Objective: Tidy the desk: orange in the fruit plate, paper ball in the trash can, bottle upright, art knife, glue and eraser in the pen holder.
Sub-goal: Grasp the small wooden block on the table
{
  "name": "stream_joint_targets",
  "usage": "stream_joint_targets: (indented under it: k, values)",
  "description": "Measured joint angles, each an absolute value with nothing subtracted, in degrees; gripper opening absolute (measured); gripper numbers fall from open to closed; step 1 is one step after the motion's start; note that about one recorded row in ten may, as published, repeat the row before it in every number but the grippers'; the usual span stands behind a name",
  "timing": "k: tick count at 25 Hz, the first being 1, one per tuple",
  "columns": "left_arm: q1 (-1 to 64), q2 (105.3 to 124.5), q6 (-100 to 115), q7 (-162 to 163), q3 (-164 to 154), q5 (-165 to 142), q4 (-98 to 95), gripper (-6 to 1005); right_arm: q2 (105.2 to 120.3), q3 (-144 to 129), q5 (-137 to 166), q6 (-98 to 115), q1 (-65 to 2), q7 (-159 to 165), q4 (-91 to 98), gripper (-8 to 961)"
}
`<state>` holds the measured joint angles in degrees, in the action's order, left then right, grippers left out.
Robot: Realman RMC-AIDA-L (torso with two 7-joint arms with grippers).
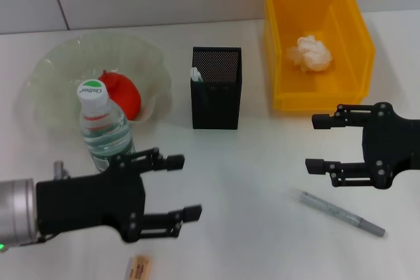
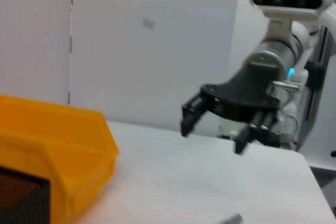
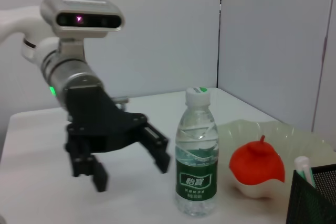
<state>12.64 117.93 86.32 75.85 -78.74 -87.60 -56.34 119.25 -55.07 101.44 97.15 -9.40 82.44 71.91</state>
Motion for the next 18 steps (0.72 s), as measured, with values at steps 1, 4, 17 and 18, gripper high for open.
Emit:
stream_joint_targets:
  k: [1, 4, 17, 18]
  values:
    - [11.46, 117.93, 87.11, 77.25, -78.52, -88.9, -58.02, 814, 119.22, -55.04, 101.53, 97.04, -9.49, 82.44, 71.91, 713]
    - [11.46, 117.93, 87.11, 77.25, -78.52, -88.9, -58.02, 814, 119.15, -55.01, 101.65, 96.78, -9.89, 82.44, 71.71, 713]
    - [6.93, 118.26, 92.34, 105.63, -77.85, -115.21, -85.77, 813, 119.14, -55.1, 103.28, 95.59, -12.24, 81.92, 68.25, 713]
    - [8.13, 118.38, 94.08, 109.71, -78.16, -119.42, -91.72, 813, 119.14, -55.08, 103.27, 95.38, -12.35, 81.73, 67.84, 713]
